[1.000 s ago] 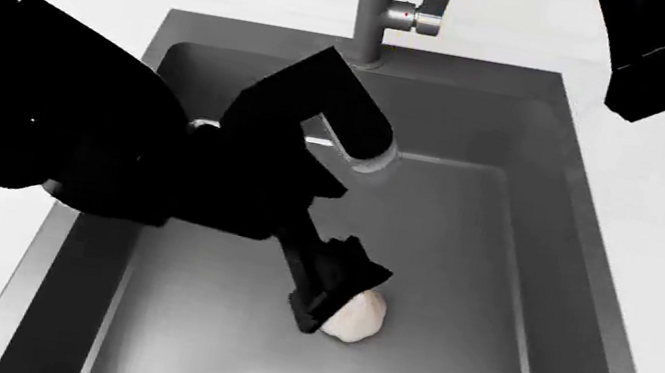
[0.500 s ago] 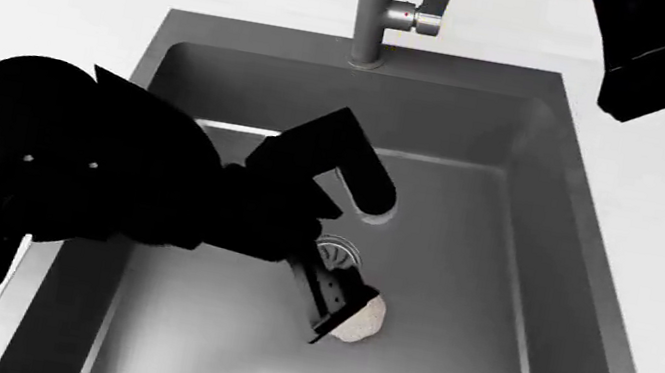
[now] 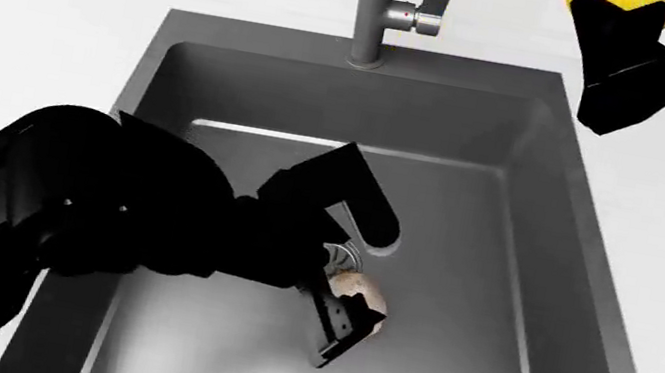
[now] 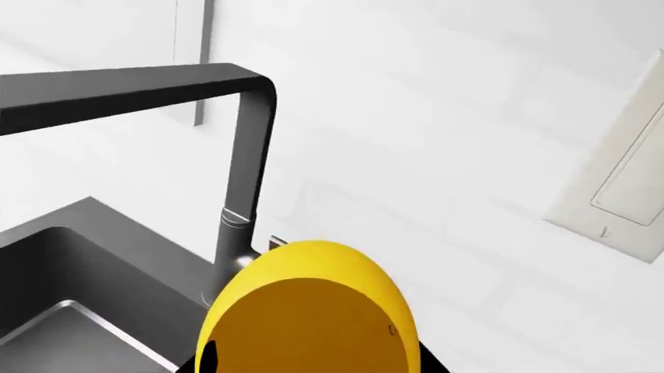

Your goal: Pick up the fruits and vegetables and place them in the sink. Turn on the sink faucet to wash them. Then turn the sink off and put them in the tray.

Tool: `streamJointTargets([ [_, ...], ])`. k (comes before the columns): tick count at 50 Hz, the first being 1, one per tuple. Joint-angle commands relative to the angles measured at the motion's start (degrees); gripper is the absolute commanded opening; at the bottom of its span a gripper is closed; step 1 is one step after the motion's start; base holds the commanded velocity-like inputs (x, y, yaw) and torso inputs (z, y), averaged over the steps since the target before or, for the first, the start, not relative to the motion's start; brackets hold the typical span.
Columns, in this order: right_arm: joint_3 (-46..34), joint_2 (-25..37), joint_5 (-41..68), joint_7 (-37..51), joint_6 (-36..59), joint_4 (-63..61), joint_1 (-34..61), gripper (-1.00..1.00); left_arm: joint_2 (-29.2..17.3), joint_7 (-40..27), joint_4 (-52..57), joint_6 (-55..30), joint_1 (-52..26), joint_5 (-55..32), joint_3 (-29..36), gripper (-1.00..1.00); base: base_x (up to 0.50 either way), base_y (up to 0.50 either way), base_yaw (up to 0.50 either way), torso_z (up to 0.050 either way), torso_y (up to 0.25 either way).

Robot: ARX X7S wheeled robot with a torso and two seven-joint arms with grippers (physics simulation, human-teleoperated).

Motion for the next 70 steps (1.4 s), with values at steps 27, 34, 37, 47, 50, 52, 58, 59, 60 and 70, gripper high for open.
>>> streamJointTargets([
  [27, 0.15, 0.08, -0.21, -0.36, -2.56, -0.8, -3.36, -1.0, -1.54, 0.96, 0.97, 4.66, 3.47, 4.12, 3.37, 1.0, 0.0, 0.0, 0.0, 0.0, -0.044],
  [34, 0.33, 0.28, 0.24, -0.08, -2.79, -1.16, -3.66, -1.0, -2.15, 1.67, 2.65, 5.18, 3.79, 4.62, 4.35, 1.0, 0.01, 0.0, 0.0, 0.0, -0.199],
  [37, 0.47, 0.46, 0.56, 0.02, -2.82, -1.3, -3.69, -1.0, -2.15, 1.25, 2.77, 4.96, 3.94, 4.55, 4.47, 1.0, 0.19, 0.0, -0.01, 0.0, -0.191],
  [47, 0.65, 0.85, 0.92, 0.35, -3.09, -1.78, -4.06, -1.0, -2.79, 3.41, 4.34, 6.29, 4.15, 5.66, 6.1, -1.0, 0.24, 0.01, -0.02, 0.0, -0.02],
  [50, 0.52, 0.78, 0.84, 0.47, -3.04, -1.76, -4.01, -1.0, -2.88, 3.59, 4.32, 7.07, 4.06, 5.97, 5.83, -1.0, 0.23, 0.01, -0.02, 0.0, -0.028],
  [52, 0.44, 0.65, 0.92, 0.6, -2.93, -1.78, -3.87, -1.0, -2.91, 3.22, 4.17, 7.34, 4.07, 5.53, 5.06, -1.0, 0.24, 0.01, -0.02, 0.0, -0.028],
  [58, 0.33, 0.59, 1.29, 1.07, -2.71, -2.09, -3.71, -1.0, -3.61, 2.81, 5.19, 7.73, 3.98, 5.35, 4.52, -1.0, 0.23, 0.01, -0.02, 0.0, 0.055],
  [59, 0.33, 0.6, 1.46, 1.18, -2.58, -2.15, -3.57, -1.0, -3.87, 2.69, 5.67, 7.5, 3.88, 5.1, 4.43, -1.0, 0.1, 0.0, -0.02, 0.0, 0.25],
  [60, 0.32, 0.6, 1.57, 1.25, -2.51, -2.18, -3.48, -1.0, -4.08, 2.44, 6.07, 7.26, 3.8, 4.62, 4.13, -1.0, 0.0, 0.0, -0.01, 0.0, 0.25],
  [70, 1.67, -0.77, 4.2, 3.25, -4.09, 0.14, -3.77, -1.0, -8.39, -1.76, 9.9, 0.43, -3.15, -7.07, -3.79, -1.0, 0.0, 0.0, 0.0, 0.0, 0.25],
])
